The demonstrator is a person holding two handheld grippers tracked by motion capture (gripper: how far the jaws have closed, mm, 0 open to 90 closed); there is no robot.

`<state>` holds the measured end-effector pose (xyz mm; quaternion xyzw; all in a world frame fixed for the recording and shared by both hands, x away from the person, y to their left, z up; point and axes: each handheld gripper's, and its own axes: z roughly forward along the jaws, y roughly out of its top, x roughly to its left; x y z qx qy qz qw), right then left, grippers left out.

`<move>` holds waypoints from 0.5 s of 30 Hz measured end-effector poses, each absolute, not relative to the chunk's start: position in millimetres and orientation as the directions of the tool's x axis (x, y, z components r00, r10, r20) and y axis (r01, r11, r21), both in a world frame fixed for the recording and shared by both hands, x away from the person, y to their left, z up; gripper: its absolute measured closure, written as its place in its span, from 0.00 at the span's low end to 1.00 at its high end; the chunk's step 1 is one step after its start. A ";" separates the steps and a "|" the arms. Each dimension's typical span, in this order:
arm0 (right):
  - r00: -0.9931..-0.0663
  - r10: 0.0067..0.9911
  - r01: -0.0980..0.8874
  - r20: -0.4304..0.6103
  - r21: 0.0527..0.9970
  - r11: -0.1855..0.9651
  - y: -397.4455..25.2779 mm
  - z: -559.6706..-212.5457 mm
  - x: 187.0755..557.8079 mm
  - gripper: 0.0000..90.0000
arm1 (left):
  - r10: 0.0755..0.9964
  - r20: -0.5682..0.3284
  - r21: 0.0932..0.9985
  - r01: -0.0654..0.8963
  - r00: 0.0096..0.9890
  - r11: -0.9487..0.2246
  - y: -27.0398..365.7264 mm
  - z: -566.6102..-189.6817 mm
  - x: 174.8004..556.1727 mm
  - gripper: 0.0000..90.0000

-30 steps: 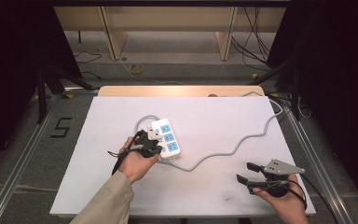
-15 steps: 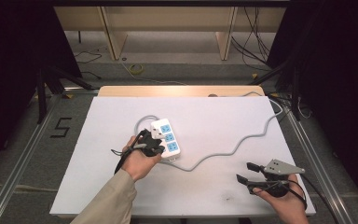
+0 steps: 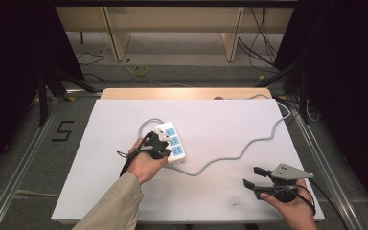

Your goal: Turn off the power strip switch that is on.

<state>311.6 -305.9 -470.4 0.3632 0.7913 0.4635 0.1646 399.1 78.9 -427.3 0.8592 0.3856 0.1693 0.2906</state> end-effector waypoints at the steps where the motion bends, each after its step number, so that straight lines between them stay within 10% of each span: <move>1: -0.682 0.727 0.421 0.076 0.854 0.307 -306.0 -470.5 311.7 0.40 | 0.760 0.067 0.627 0.565 0.647 -0.536 77.9 -427.6 399.7 1.00; 15: -0.682 0.727 0.421 0.076 0.854 0.306 -306.0 -470.2 311.4 0.40 | 0.748 0.071 0.604 0.569 0.659 -0.558 68.1 -424.4 406.6 1.00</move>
